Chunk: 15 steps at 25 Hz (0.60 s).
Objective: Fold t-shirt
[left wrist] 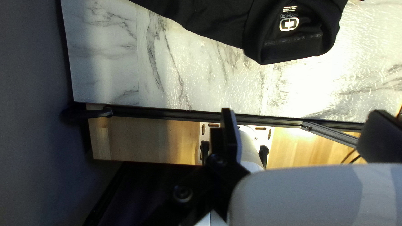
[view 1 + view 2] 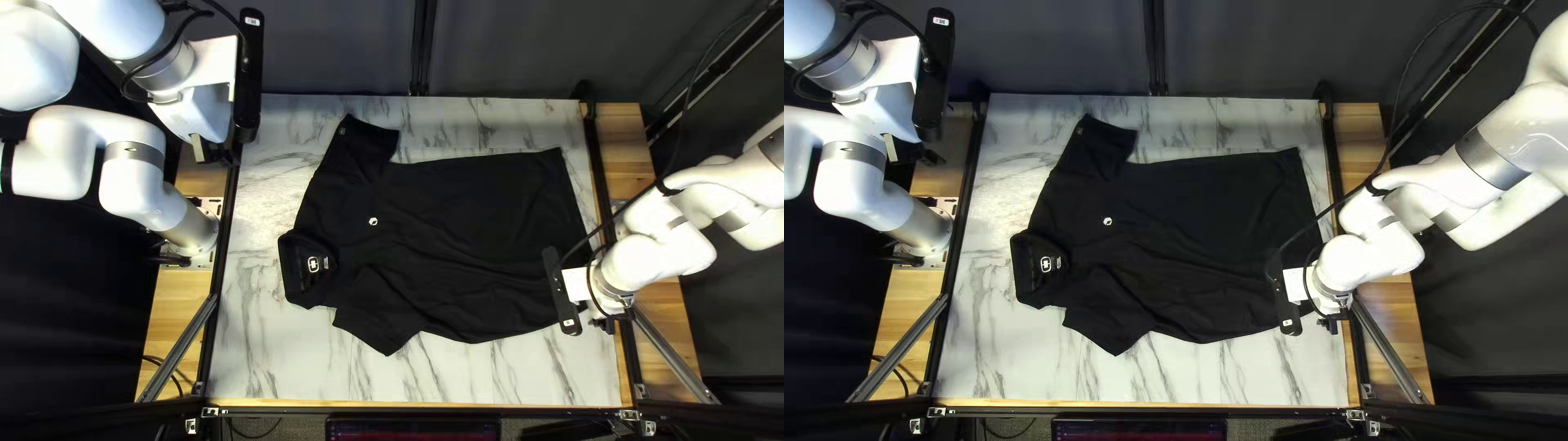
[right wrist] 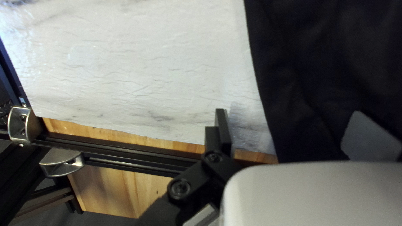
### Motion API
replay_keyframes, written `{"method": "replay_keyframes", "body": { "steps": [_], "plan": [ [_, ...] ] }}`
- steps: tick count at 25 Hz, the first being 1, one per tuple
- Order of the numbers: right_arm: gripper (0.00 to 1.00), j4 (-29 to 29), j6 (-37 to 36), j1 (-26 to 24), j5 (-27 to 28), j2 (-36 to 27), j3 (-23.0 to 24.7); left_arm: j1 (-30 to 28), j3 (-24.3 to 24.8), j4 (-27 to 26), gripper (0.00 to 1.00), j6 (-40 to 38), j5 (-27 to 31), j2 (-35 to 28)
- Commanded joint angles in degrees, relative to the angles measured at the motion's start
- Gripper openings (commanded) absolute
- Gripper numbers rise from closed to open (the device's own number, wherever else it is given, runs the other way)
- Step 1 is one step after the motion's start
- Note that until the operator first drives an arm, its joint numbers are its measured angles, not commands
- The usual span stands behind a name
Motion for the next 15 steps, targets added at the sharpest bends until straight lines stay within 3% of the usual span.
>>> {"method": "replay_keyframes", "body": {
  "steps": [1, 3, 6, 7, 8, 15],
  "plan": [
    [0.77, 0.29, 0.55, -0.01, 0.70, -0.78, 0.32, 0.00, 0.00, 0.00, 1.00, 0.00, 0.00, 0.00],
    [0.63, 0.48, 0.60, -0.09, 0.94, -1.10, 0.47, 0.00, 0.00, 0.00, 1.00, 0.00, 0.00, 0.00],
    [0.23, 0.81, 0.60, -0.03, 0.90, -1.54, 0.97, 0.00, 0.00, 0.00, 1.00, 0.00, 0.00, 0.00],
    [0.20, 0.95, 0.50, -0.06, 0.81, -1.56, 1.09, 0.00, 0.00, 0.00, 1.00, 0.00, 0.00, 0.00],
    [0.08, 1.00, 0.45, -0.08, 0.79, -1.55, 1.11, 0.00, 0.00, 0.00, 1.00, 0.00, 0.00, 0.00],
    [0.04, -0.32, 0.96, -0.83, 2.48, -2.90, 0.84, 0.00, 0.00, 0.00, 1.00, 0.00, 0.00, 0.00]
  ]
}}
